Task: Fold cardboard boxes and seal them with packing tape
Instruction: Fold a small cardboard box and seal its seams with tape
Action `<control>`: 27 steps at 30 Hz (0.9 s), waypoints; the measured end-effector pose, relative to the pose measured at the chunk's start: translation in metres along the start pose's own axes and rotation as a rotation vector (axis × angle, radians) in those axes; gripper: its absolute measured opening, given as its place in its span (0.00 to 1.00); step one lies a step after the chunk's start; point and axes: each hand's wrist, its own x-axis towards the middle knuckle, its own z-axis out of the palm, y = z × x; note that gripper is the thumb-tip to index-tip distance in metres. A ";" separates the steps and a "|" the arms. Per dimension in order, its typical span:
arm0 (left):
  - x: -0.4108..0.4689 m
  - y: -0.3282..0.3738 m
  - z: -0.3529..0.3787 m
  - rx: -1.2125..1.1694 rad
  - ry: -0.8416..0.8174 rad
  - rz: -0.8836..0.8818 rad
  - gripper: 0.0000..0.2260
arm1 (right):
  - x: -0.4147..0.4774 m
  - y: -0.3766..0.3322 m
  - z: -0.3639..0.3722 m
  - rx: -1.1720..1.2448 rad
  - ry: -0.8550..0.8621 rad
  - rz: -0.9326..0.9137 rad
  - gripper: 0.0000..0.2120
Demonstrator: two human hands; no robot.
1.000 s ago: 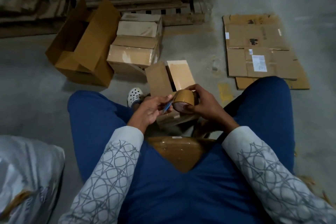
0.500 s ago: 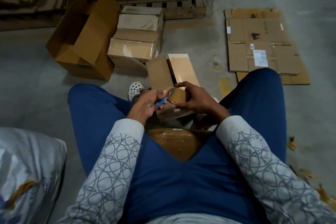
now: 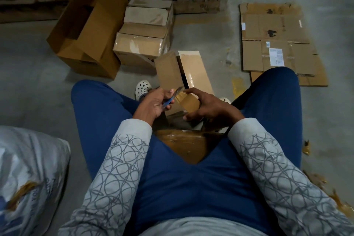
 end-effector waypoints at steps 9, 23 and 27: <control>-0.007 0.004 -0.002 -0.090 -0.262 0.040 0.10 | 0.008 -0.010 0.014 0.302 0.163 0.031 0.11; 0.002 0.002 -0.004 -0.208 -0.136 0.082 0.04 | 0.020 -0.002 0.011 0.000 0.484 0.057 0.09; 0.015 0.014 -0.031 -0.244 0.106 0.133 0.12 | 0.016 0.006 -0.008 0.014 0.612 0.165 0.11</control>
